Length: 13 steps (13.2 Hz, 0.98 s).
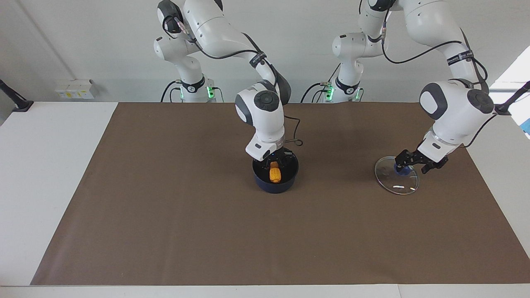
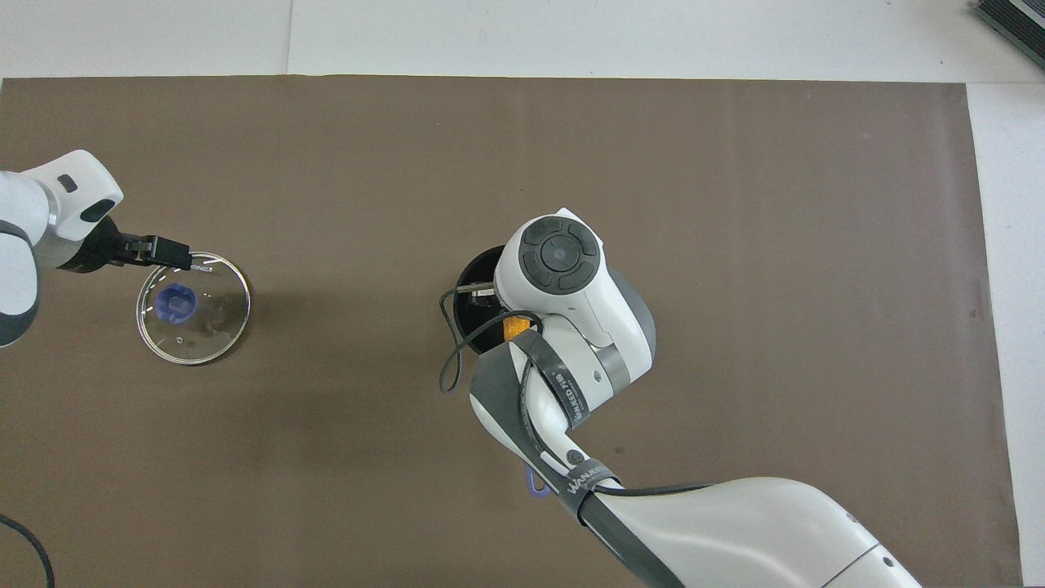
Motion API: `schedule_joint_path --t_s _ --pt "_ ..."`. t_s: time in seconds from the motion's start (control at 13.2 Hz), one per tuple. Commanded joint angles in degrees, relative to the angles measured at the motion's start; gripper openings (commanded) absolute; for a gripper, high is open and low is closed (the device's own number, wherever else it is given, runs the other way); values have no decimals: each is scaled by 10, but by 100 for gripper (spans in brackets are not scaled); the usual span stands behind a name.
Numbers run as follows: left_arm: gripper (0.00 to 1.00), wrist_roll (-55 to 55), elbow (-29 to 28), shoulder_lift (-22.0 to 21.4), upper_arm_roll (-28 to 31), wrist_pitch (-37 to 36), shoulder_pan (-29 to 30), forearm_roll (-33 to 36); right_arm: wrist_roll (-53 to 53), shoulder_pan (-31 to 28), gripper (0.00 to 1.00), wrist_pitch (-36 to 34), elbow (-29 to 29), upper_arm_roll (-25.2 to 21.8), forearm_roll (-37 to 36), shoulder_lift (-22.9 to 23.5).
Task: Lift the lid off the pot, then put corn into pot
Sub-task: 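Lower the lid onto the table with the left gripper and release it, then release the corn into the pot and raise the right gripper away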
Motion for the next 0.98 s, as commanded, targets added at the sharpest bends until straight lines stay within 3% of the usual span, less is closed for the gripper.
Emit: schedule_joint_path --t_s 0.0,0.3,0.53,0.91 --pt "100 -5 45 -11 2 -56 -5 -3 -19 -7 72 18 -9 6 13 -1" --pt "100 -63 141 -14 -4 -173 -23 22 -17 -6 98 13 -2 5 12 -1" --pt "100 -100 170 -20 -5 -223 -41 30 -17 -9 100 -1 0 5 12 -12" --pt "100 -124 198 -43 -5 -295 -55 36 -19 -54 100 -89 0 -4 7 -97"
